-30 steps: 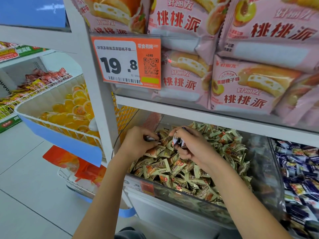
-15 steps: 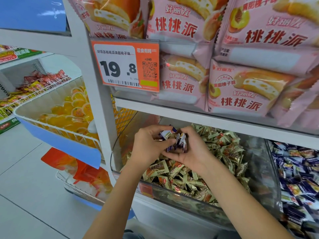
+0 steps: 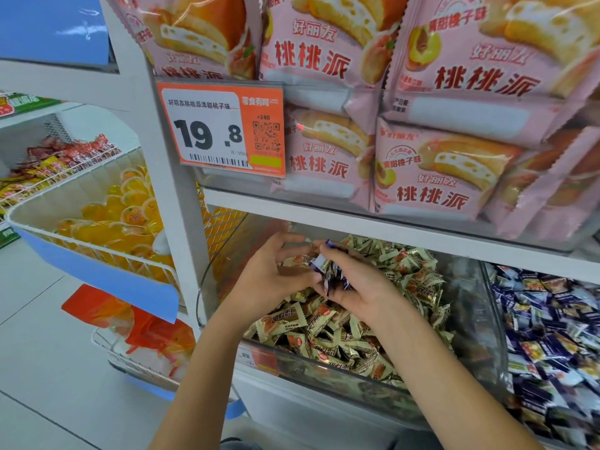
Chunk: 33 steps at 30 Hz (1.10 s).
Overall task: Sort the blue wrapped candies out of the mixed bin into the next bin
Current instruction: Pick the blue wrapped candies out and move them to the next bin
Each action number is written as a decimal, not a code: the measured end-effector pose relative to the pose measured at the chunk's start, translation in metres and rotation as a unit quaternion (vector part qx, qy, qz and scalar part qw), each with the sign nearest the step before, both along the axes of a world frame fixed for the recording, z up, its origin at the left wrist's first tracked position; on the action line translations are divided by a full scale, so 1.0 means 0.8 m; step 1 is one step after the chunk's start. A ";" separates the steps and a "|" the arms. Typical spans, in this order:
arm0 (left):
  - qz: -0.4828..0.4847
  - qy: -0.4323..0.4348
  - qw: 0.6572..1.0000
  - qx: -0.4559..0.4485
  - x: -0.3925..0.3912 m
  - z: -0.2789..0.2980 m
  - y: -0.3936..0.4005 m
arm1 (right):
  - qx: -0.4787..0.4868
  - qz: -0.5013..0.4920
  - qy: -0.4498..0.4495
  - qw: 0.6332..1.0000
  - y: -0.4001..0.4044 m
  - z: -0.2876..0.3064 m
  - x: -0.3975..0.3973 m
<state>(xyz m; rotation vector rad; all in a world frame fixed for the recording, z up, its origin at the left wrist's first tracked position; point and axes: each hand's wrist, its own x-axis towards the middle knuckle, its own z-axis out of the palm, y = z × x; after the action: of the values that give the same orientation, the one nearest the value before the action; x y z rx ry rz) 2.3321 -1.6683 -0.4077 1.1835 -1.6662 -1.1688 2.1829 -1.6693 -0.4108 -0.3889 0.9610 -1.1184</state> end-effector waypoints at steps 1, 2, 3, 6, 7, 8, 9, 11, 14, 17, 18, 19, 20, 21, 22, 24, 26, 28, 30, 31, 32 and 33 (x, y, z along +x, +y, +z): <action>0.004 -0.012 1.000 -0.004 0.000 0.001 0.001 | 0.005 -0.001 -0.010 1.000 0.000 0.000 -0.001; 0.009 -0.028 1.000 -0.007 -0.001 0.001 0.002 | 0.007 0.001 -0.012 1.000 0.000 0.000 -0.002; 0.012 -0.046 0.999 -0.009 0.000 0.000 0.002 | 0.006 0.005 -0.007 1.000 0.001 0.001 -0.003; -0.004 -0.121 0.993 -0.013 0.007 -0.005 0.001 | 0.007 0.006 0.026 1.000 0.003 0.003 -0.003; -0.013 -0.161 0.987 -0.025 0.011 -0.007 0.000 | 0.010 0.004 0.035 0.999 0.003 0.004 -0.003; -0.017 -0.192 0.980 -0.041 0.013 -0.008 -0.001 | 0.009 0.005 0.044 0.999 0.003 0.005 -0.003; -0.009 -0.213 0.975 -0.057 0.015 -0.008 -0.002 | 0.005 0.007 0.056 0.998 0.004 0.006 -0.003; 0.033 -0.241 0.966 -0.083 0.013 -0.007 -0.001 | -0.013 -0.001 0.080 0.997 0.006 0.009 -0.005; 0.071 -0.286 0.951 -0.097 0.004 -0.008 0.006 | -0.040 -0.028 0.044 0.998 0.019 0.018 -0.018; 0.088 -0.341 0.931 -0.096 -0.006 -0.017 0.019 | -0.072 -0.061 0.068 0.993 0.053 0.035 -0.042; 0.094 -0.354 0.925 -0.105 -0.008 -0.021 0.025 | -0.087 -0.074 0.108 0.988 0.069 0.039 -0.052; 0.100 -0.357 0.921 -0.119 -0.009 -0.027 0.030 | -0.103 -0.089 0.151 0.979 0.087 0.042 -0.065; 0.106 -0.358 0.918 -0.131 -0.009 -0.033 0.036 | -0.118 -0.110 0.191 0.968 0.107 0.047 -0.079; 0.113 -0.357 0.917 -0.140 -0.010 -0.036 0.042 | -0.129 -0.138 0.234 0.954 0.127 0.051 -0.097; 0.118 -0.358 0.915 -0.145 -0.011 -0.039 0.049 | -0.136 -0.172 0.283 0.934 0.144 0.050 -0.117; 0.136 -0.365 0.907 -0.161 -0.015 -0.045 0.062 | -0.135 -0.249 0.387 0.877 0.172 0.046 -0.159; 0.159 -0.378 0.895 -0.173 -0.022 -0.046 0.072 | -0.133 -0.255 0.508 0.812 0.184 0.030 -0.201; 0.178 -0.384 0.888 -0.181 -0.028 -0.046 0.081 | -0.098 -0.118 0.650 0.744 0.189 0.010 -0.236; 0.186 -0.383 0.883 -0.196 -0.033 -0.047 0.088 | -0.080 0.024 0.739 0.669 0.187 -0.012 -0.263; 0.190 -0.381 0.882 -0.201 -0.035 -0.048 0.092 | -0.092 0.077 0.760 0.639 0.186 -0.018 -0.267; 0.195 -0.383 0.879 -0.205 -0.038 -0.049 0.095 | -0.105 0.137 0.778 0.604 0.185 -0.021 -0.264; 0.201 -0.388 0.874 -0.211 -0.040 -0.050 0.099 | -0.113 0.197 0.790 0.570 0.184 -0.024 -0.258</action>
<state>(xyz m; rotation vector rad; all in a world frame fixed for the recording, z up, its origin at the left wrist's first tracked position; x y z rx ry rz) 2.3001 -1.5895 -0.4481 1.7079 -1.9497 -0.0155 1.9762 -1.5223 -0.4303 -1.9210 2.0910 -0.1610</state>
